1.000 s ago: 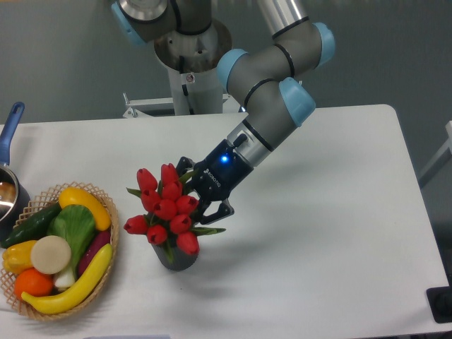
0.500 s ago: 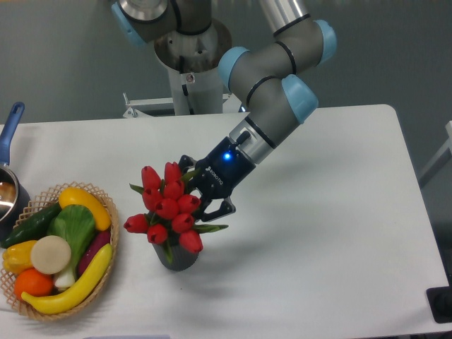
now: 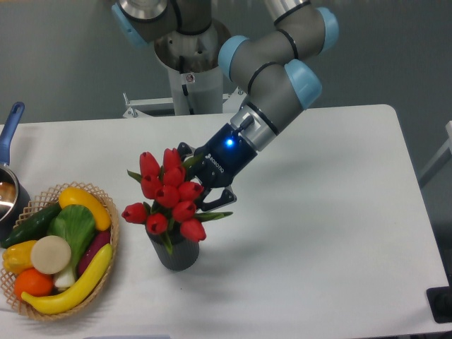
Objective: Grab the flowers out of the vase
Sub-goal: 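Lift the gripped tulips up out of the grey vase and away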
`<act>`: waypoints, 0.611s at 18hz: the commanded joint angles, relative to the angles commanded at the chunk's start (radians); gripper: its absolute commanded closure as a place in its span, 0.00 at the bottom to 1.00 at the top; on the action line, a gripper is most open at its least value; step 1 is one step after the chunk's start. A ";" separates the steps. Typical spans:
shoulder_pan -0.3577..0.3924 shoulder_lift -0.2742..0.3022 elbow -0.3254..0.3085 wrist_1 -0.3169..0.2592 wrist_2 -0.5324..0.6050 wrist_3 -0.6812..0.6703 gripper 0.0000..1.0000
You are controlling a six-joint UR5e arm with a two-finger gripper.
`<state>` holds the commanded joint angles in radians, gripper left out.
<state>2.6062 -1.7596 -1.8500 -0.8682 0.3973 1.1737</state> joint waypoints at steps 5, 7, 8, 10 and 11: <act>0.040 0.041 0.014 -0.006 -0.027 -0.032 0.57; 0.051 0.048 0.017 -0.005 -0.057 -0.072 0.57; 0.055 0.051 0.021 -0.005 -0.060 -0.094 0.57; 0.057 0.058 0.026 -0.003 -0.060 -0.140 0.57; 0.058 0.061 0.031 -0.003 -0.061 -0.149 0.57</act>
<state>2.6645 -1.6981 -1.8193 -0.8713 0.3360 1.0248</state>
